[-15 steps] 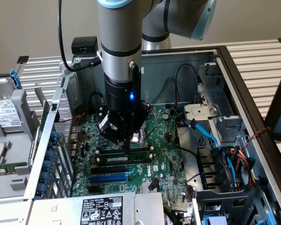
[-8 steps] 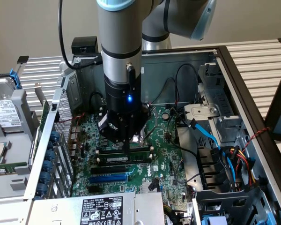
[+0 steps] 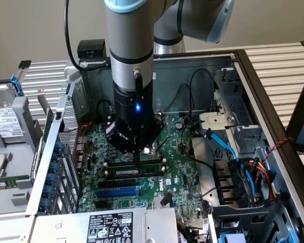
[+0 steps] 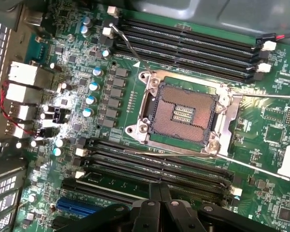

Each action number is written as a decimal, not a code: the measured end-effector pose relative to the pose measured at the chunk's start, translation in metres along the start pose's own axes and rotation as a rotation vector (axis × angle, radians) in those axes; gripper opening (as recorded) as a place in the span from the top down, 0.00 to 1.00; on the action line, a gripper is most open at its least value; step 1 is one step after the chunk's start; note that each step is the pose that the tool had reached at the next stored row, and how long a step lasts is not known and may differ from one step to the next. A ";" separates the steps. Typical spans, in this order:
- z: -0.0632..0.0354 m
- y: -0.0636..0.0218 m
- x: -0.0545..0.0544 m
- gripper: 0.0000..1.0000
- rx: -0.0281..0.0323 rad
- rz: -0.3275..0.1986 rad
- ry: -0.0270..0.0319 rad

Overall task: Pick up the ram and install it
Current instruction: 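Press down the ram until it locks into place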

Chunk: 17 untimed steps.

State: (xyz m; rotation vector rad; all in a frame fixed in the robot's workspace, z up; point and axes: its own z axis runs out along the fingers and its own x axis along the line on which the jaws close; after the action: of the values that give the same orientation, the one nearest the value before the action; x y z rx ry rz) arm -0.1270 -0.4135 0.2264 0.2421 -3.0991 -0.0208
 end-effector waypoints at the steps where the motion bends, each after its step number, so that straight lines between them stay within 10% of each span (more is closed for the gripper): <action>1: 0.0002 0.0000 0.000 0.89 -0.0004 0.018 -0.0002; 17: 0.0034 0.0000 0.000 0.89 -0.0077 0.238 -0.0039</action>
State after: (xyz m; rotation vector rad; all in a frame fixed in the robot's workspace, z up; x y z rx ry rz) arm -0.1270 -0.4135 0.2230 -0.1283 -3.1078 -0.0269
